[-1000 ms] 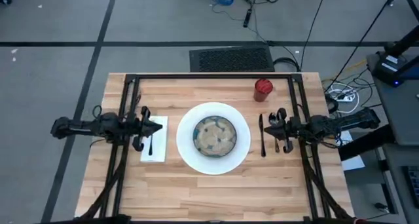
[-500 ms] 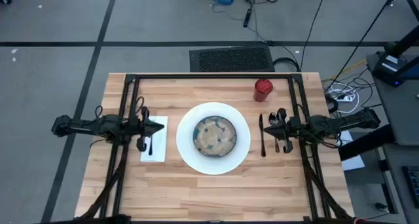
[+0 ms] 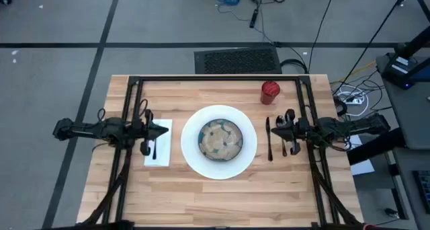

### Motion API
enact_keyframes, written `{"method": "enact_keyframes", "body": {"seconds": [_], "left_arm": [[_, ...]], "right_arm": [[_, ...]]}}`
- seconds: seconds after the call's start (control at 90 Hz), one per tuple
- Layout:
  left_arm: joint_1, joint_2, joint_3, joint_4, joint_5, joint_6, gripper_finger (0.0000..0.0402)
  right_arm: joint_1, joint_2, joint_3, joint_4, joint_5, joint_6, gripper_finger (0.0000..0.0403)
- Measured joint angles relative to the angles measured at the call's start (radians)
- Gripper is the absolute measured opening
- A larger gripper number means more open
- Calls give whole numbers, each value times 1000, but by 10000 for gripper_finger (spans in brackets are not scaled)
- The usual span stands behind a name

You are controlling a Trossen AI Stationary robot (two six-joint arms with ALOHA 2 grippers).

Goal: Set table place
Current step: Return to Home Position

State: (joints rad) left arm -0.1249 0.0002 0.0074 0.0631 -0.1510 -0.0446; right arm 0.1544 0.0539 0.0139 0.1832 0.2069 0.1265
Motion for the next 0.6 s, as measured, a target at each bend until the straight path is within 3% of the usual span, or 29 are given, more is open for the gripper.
{"method": "enact_keyframes", "body": {"seconds": [0.267, 0.6], "left_arm": [[0, 0, 0, 0, 1, -1, 0], [0, 0, 0, 2, 2, -1, 0]], "right_arm": [[-114, -52, 0, 25, 4, 0, 0], [-86, -51, 0, 22, 1, 0, 0]]}}
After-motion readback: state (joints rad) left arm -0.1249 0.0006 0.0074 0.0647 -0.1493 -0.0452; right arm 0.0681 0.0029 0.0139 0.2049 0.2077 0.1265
